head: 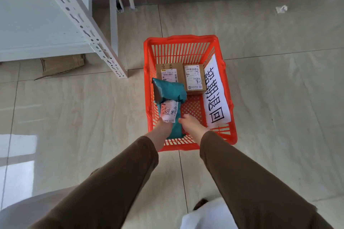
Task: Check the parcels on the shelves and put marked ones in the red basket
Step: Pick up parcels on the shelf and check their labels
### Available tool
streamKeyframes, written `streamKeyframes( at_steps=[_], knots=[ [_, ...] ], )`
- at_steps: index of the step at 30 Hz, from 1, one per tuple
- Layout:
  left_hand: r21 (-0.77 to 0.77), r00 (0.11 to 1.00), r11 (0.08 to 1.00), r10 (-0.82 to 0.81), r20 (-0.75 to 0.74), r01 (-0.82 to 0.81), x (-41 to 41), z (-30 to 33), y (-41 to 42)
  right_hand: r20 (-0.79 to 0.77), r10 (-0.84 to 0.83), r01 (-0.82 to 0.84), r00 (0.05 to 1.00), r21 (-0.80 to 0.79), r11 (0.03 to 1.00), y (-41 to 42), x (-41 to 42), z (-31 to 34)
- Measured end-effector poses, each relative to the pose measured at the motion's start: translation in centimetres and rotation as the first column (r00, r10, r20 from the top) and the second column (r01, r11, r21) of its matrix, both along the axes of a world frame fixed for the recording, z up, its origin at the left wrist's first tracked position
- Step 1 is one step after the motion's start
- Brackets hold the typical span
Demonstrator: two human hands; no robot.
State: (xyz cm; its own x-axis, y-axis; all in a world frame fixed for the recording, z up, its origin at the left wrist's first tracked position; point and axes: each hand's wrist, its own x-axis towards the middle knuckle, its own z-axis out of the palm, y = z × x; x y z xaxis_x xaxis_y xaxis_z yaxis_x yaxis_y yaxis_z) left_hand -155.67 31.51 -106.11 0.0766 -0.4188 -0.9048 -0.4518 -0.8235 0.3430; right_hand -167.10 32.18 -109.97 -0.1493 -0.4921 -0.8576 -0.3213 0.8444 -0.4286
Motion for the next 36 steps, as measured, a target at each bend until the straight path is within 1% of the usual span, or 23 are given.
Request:
streamKeyframes(
  at_steps=[1, 2, 4, 6, 8, 10, 12, 16, 20, 23, 25, 31, 33, 36],
  knots=[
    [-0.019, 0.999, 1.0, 0.023, -0.039, -0.024, 0.3, 1.6, 0.1, 0.006, -0.022, 0.023, 1.0, -0.026, 0.999, 0.1, 0.2, 2.7],
    [-0.027, 0.998, 1.0, 0.007, -0.057, -0.009, 0.6, 3.8, 0.2, 0.007, -0.039, 0.039, 0.999, -0.055, 0.998, 0.3, 0.3, 5.0],
    [-0.048, 0.995, 0.997, 0.05, -0.087, -0.054, 1.7, 8.2, 0.2, 0.005, -0.031, 0.032, 0.999, -0.104, 0.994, 0.4, 0.7, 10.5],
    [-0.083, 0.987, 0.989, 0.108, -0.121, -0.118, 2.8, 13.5, -0.1, 0.006, 0.002, -0.001, 1.0, -0.157, 0.988, 0.1, 1.4, 15.6],
    [-0.138, 0.982, 0.979, 0.132, -0.136, -0.151, 4.4, 18.8, -0.4, 0.019, 0.035, -0.031, 0.999, -0.205, 0.978, -0.5, 2.2, 21.7],
    [-0.204, 0.97, 0.955, 0.188, -0.152, -0.217, 6.1, 24.7, -0.7, 0.01, 0.074, -0.069, 0.997, -0.242, 0.968, -1.4, 3.1, 27.9],
    [-0.286, 0.964, 0.927, 0.196, -0.178, -0.241, 8.0, 30.0, -0.9, -0.009, 0.122, -0.119, 0.992, -0.298, 0.947, -2.3, 4.5, 34.1],
    [-0.431, 0.953, 0.854, 0.222, -0.205, -0.291, 12.4, 41.2, -0.5, -0.042, 0.237, -0.231, 0.971, -0.433, 0.871, -3.4, 7.8, 46.0],
    [-0.553, 0.943, 0.766, 0.227, -0.242, -0.326, 18.0, 51.0, 1.0, -0.093, 0.336, -0.326, 0.937, -0.577, 0.749, -4.0, 11.5, 56.2],
    [-0.609, 0.933, 0.709, 0.24, -0.267, -0.356, 22.6, 56.5, 2.5, -0.147, 0.39, -0.388, 0.909, -0.643, 0.661, -4.0, 15.1, 61.5],
    [-0.656, 0.936, 0.668, 0.232, -0.266, -0.352, 25.9, 59.4, 3.1, -0.14, 0.409, -0.388, 0.902, -0.682, 0.62, -4.0, 18.0, 63.9],
    [-0.768, 0.955, 0.57, 0.212, -0.207, -0.293, 38.2, 65.8, 4.3, -0.186, 0.442, -0.401, 0.877, -0.791, 0.462, -3.9, 30.4, 69.5],
    [-0.782, 0.956, 0.553, 0.206, -0.207, -0.288, 43.1, 67.3, 4.4, -0.197, 0.441, -0.398, 0.875, -0.812, 0.427, -4.0, 34.8, 70.8],
    [-0.804, 0.959, 0.527, 0.207, -0.193, -0.275, 49.8, 69.2, 4.5, -0.196, 0.446, -0.394, 0.873, -0.823, 0.409, -4.2, 41.1, 72.3]
  ],
)
